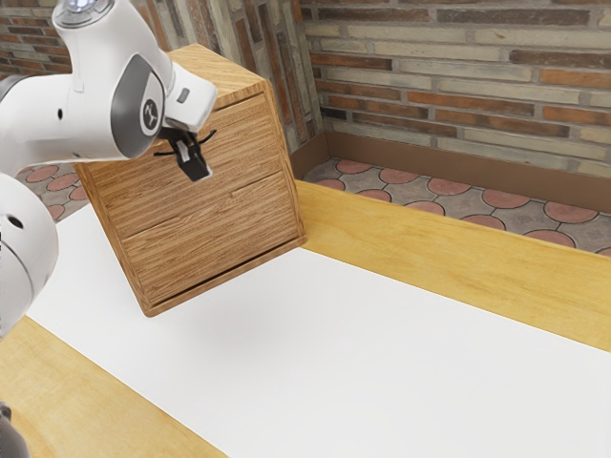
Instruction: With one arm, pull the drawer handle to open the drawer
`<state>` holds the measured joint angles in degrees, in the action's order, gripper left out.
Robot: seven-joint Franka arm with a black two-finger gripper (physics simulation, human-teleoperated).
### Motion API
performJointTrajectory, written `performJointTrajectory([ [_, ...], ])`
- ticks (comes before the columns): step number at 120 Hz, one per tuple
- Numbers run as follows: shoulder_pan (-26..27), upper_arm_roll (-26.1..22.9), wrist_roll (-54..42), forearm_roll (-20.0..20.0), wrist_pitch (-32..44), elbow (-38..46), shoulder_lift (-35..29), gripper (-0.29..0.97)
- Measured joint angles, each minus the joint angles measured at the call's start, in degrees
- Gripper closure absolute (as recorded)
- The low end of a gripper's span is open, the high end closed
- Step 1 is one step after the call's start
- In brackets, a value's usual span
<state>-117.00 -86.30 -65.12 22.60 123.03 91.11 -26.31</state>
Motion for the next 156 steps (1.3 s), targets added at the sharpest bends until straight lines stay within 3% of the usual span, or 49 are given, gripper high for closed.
performJointTrajectory([
  [56, -1.4, -0.1, 0.2, 0.3, -0.1, 0.3, -0.3, 0.4],
  [156, -1.0, -0.4, 1.7, 1.5, -0.4, -0.4, -1.8, 0.57],
])
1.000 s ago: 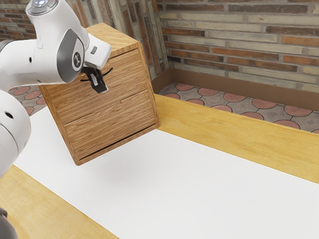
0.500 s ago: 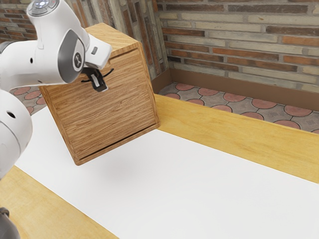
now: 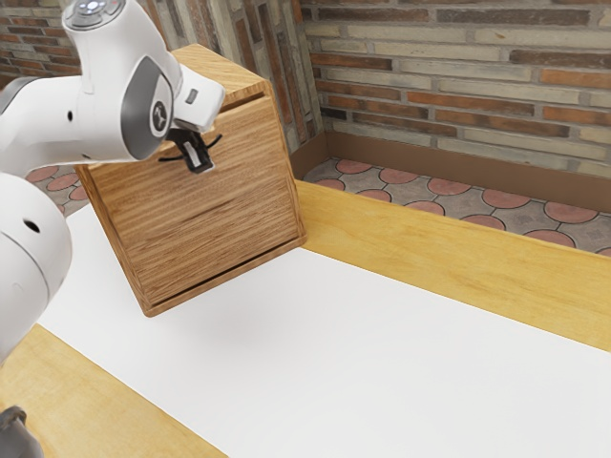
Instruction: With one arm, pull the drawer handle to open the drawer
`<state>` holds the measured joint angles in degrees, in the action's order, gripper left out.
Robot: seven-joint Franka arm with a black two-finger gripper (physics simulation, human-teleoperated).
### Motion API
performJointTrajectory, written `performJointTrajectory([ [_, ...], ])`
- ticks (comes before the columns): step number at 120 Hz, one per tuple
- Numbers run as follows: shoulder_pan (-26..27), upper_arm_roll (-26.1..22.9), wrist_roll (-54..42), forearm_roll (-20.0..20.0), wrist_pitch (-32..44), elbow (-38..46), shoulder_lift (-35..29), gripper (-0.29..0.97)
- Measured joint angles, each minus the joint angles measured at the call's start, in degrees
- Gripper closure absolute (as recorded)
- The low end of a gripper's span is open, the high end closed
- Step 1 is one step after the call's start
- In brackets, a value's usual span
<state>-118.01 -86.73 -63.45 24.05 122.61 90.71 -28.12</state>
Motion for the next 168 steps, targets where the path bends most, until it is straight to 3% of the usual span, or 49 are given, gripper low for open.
performJointTrajectory([
  [123, 9.5, 10.1, 3.3, 1.3, -5.6, 3.0, -5.6, 0.62],
  [168, 11.6, 10.9, 4.5, 2.0, -6.9, 3.0, -6.5, 0.59],
])
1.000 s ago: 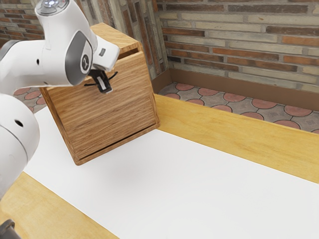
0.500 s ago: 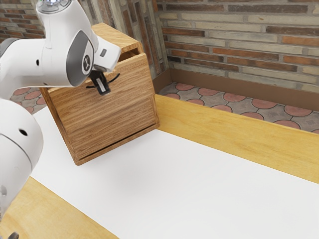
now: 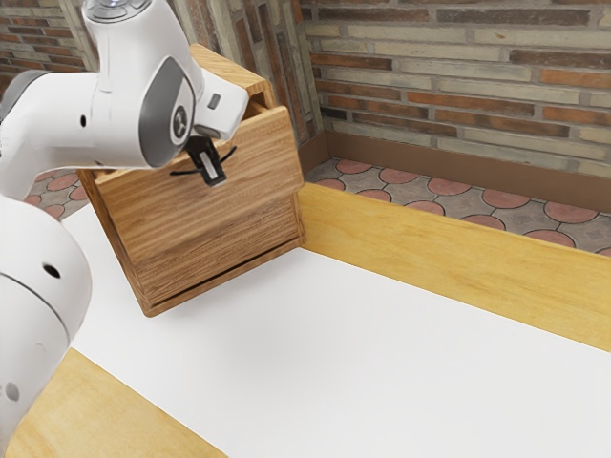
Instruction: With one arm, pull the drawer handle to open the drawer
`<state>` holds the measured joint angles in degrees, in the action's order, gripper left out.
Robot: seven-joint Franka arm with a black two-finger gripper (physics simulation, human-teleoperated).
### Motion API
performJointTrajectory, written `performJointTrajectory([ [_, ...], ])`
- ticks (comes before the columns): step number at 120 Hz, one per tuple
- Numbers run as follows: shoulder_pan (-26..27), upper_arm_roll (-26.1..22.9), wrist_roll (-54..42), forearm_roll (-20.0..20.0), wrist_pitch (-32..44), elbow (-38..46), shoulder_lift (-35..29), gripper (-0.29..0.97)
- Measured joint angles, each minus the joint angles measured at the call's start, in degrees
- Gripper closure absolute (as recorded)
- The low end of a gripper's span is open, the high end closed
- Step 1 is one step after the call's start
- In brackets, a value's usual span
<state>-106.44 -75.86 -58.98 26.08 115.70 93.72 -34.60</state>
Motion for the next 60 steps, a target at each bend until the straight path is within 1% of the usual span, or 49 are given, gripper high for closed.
performJointTrajectory([
  [16, 0.7, 0.3, 0.4, 0.1, -0.5, 0.3, -0.4, 0.59],
  [32, 1.9, 2.1, 0.9, 0.3, -1.4, 1.1, -1.4, 0.59],
  [47, 2.9, 3.0, 1.3, 1.3, -2.0, 1.7, -3.2, 0.59],
  [60, 4.5, 5.1, 1.6, 2.1, -2.7, 2.6, -4.4, 0.59],
])
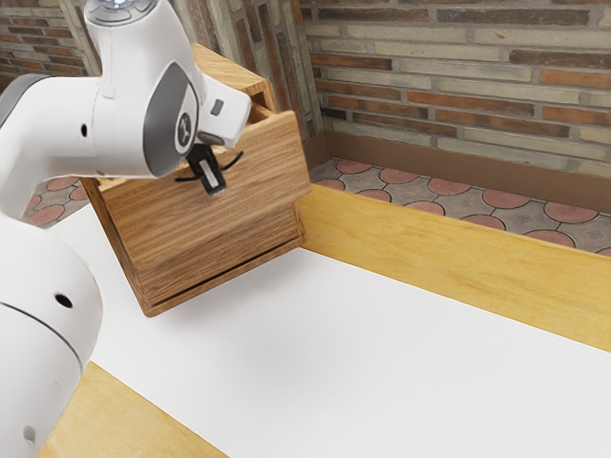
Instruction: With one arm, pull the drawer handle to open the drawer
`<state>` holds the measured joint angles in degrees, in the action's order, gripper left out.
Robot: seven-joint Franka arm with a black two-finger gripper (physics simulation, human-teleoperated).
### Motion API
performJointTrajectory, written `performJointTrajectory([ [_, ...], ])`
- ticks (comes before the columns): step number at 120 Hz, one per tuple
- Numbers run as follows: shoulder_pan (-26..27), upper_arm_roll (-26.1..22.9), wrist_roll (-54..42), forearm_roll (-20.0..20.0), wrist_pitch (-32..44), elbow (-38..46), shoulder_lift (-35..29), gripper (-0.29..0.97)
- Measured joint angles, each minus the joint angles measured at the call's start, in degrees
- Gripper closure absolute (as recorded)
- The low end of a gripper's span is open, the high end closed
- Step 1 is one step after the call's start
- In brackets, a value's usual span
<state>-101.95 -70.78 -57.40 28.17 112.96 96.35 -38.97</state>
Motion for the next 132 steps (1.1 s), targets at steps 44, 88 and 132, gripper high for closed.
performJointTrajectory([
  [44, 2.3, 0.7, 1.0, 1.2, -0.9, 0.1, -1.6, 0.59],
  [88, 3.9, 3.3, 2.1, 2.9, -2.7, 0.5, -5.1, 0.59],
  [132, 6.4, 5.2, 3.1, 4.3, -4.3, 1.8, -7.7, 0.59],
])
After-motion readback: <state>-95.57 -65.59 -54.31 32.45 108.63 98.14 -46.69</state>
